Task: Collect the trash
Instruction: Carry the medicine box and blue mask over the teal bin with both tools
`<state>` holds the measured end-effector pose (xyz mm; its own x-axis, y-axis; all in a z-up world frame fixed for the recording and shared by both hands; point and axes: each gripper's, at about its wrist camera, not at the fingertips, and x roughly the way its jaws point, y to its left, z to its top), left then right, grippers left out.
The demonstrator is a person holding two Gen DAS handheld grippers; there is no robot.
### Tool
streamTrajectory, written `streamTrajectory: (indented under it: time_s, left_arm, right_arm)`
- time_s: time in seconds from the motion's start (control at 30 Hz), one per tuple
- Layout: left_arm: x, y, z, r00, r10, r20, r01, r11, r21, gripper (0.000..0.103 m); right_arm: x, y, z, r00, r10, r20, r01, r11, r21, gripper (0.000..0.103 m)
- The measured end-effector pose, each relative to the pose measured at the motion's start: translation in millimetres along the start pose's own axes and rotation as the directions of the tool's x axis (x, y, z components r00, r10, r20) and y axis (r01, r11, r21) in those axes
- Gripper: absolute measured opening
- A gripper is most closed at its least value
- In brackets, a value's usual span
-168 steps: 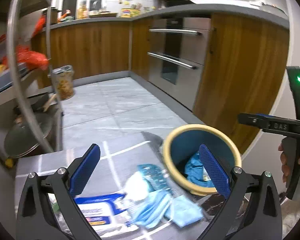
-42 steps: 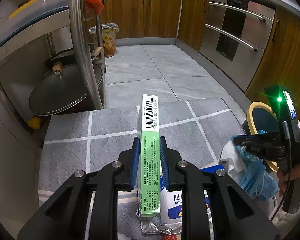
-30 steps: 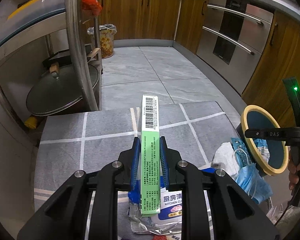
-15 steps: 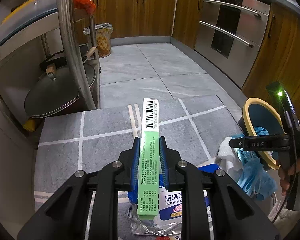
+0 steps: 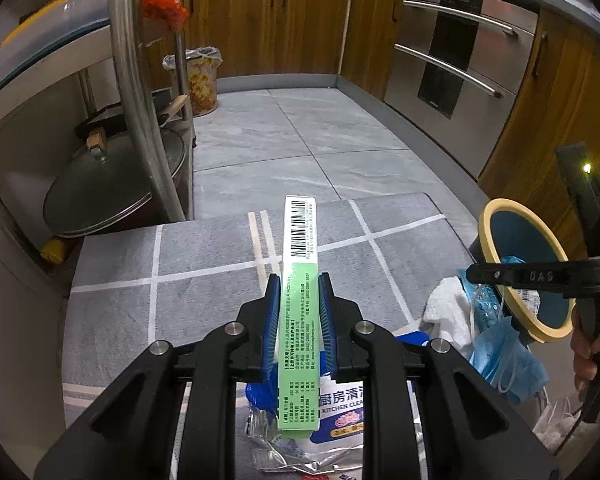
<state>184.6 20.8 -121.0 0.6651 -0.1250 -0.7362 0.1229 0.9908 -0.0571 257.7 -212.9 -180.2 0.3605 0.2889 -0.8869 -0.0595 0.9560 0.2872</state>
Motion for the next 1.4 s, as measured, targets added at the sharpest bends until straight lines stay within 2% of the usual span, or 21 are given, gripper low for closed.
streamTrajectory:
  time_s: [0.27,0.53,0.8,0.97,1.1,1.2,1.3,1.33,1.4]
  left_arm:
    - [-10,-5,4,1.000,-0.014,0.025,0.014,1.000,-0.003,0.019]
    - [-28,-29,13,0.996,-0.061,0.065,0.060,0.998,0.021,0.019]
    - [-49,-85,32,0.983,-0.132,0.131,0.118,0.987,0.106,0.019]
    - [-58,-130,41,0.967,-0.202,0.154,0.174,0.968,0.181,0.019]
    - [-59,-160,42,0.954,-0.258,0.155,0.218,0.947,0.236,0.019]
    - [-58,-178,41,0.928,-0.342,0.145,0.297,0.918,0.263,0.019]
    - [-52,-194,39,0.892,-0.438,0.114,0.397,0.878,0.266,0.019]
    - [-49,-198,38,0.885,-0.455,0.102,0.417,0.870,0.265,0.019]
    - [-39,-209,36,0.884,-0.462,0.077,0.426,0.862,0.274,0.019]
  right_arm:
    - [-45,4,-2,0.995,0.069,0.077,-0.067,0.998,-0.020,0.002]
    - [-108,0,-4,0.974,0.100,0.202,-0.095,0.995,-0.035,0.002]
    - [-165,-25,-3,0.956,0.055,0.287,-0.047,0.998,-0.034,0.002]
    - [-202,-47,3,0.944,0.020,0.330,-0.005,0.999,-0.047,0.002]
    - [-214,-71,3,0.940,-0.035,0.339,0.055,0.997,-0.050,0.002]
    - [-217,-98,1,0.939,-0.043,0.340,0.048,0.999,-0.007,0.002]
    - [-206,-126,0,0.945,-0.026,0.326,0.003,0.998,0.070,0.002]
    - [-204,-133,0,0.947,-0.028,0.321,0.000,0.996,0.087,0.002]
    - [-200,-147,2,0.948,-0.036,0.315,0.000,0.993,0.114,0.002]
